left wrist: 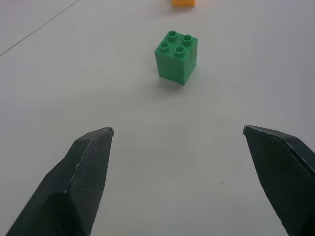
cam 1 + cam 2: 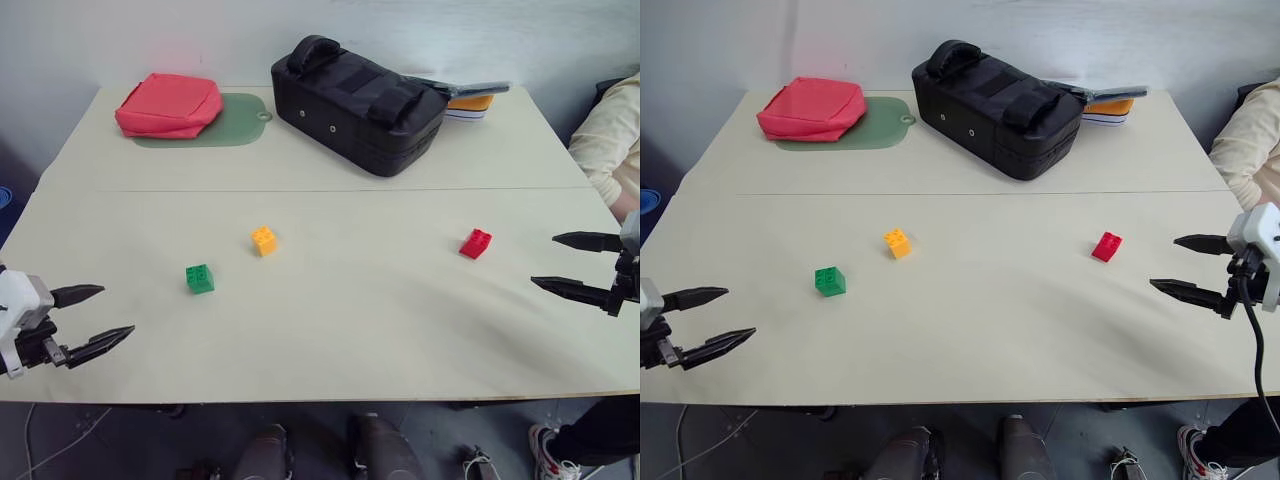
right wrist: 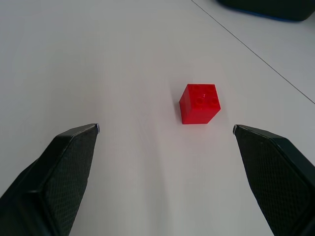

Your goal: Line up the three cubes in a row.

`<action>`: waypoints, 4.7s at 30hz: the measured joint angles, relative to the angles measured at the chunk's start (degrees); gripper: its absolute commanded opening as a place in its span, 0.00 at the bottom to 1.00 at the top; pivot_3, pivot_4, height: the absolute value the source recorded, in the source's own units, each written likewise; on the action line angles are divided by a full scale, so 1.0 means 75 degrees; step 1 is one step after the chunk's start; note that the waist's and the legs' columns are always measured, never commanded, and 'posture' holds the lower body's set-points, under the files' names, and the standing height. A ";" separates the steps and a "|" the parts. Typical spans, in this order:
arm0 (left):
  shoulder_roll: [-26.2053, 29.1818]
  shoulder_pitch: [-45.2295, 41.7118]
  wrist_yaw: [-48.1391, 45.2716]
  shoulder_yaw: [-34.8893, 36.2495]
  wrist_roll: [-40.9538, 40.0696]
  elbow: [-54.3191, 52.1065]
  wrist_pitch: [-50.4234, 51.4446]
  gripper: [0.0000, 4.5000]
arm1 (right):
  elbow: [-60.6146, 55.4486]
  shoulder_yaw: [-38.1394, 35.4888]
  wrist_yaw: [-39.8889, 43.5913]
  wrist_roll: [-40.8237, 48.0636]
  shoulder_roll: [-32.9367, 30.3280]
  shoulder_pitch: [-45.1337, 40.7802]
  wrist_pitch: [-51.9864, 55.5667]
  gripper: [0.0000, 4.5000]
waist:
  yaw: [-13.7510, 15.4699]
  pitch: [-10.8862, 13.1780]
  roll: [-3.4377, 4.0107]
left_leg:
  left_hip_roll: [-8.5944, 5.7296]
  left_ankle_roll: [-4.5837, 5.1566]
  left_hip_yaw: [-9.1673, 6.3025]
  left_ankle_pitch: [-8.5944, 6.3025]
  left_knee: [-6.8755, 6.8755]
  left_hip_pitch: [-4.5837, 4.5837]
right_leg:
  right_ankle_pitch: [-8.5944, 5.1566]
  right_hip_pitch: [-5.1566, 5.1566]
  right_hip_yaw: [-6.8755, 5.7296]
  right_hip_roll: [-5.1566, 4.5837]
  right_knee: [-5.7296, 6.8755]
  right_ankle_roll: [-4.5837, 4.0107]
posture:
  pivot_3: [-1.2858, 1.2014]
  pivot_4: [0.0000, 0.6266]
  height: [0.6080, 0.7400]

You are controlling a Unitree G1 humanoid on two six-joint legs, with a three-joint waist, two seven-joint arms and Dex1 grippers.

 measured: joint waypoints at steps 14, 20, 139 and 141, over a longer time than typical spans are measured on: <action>-0.0002 -0.0033 0.0173 -0.0128 0.0033 0.0003 -0.0023 0.99 | 0.0043 0.0001 0.0024 -0.0027 0.0000 -0.0034 -0.0096 1.00 | 0.0003 0.0000 0.0000 | 0.0000 0.0000 0.0000 0.0000 0.0000 -0.0001 | 0.0000 0.0000 0.0000 0.0000 0.0000 0.0000 | 0.52 0.24 1.00; -0.0002 -0.0243 0.0231 -0.0393 0.0008 -0.0101 0.0003 0.99 | 0.0301 0.0386 0.0042 -0.0223 0.0001 -0.0528 -0.0214 1.00 | -0.0006 0.0000 0.0000 | -0.0001 0.0000 0.0001 0.0003 0.0007 0.0001 | 0.0001 0.0001 0.0001 0.0000 0.0006 0.0001 | 0.52 0.24 1.00; 0.0346 -0.4549 -0.0834 -0.3945 0.1232 0.2386 -0.0961 1.00 | -0.3761 0.1783 0.0348 0.1575 0.0884 -0.1908 0.2678 1.00 | 0.0165 0.0003 0.0005 | -0.0018 -0.0022 -0.0034 0.0017 0.0106 -0.0128 | 0.0012 -0.0082 -0.0035 -0.0002 0.0065 0.0021 | 0.52 0.24 1.00; 0.0244 -0.5356 -0.1218 -0.4625 0.1521 0.3035 -0.1189 1.00 | -0.4021 0.1740 0.0216 0.1738 0.0884 -0.1797 0.2797 1.00 | 0.0155 0.0003 0.0005 | -0.0015 -0.0022 -0.0029 0.0020 0.0116 -0.0132 | 0.0013 -0.0083 -0.0034 0.0009 0.0080 0.0023 | 0.52 0.24 1.00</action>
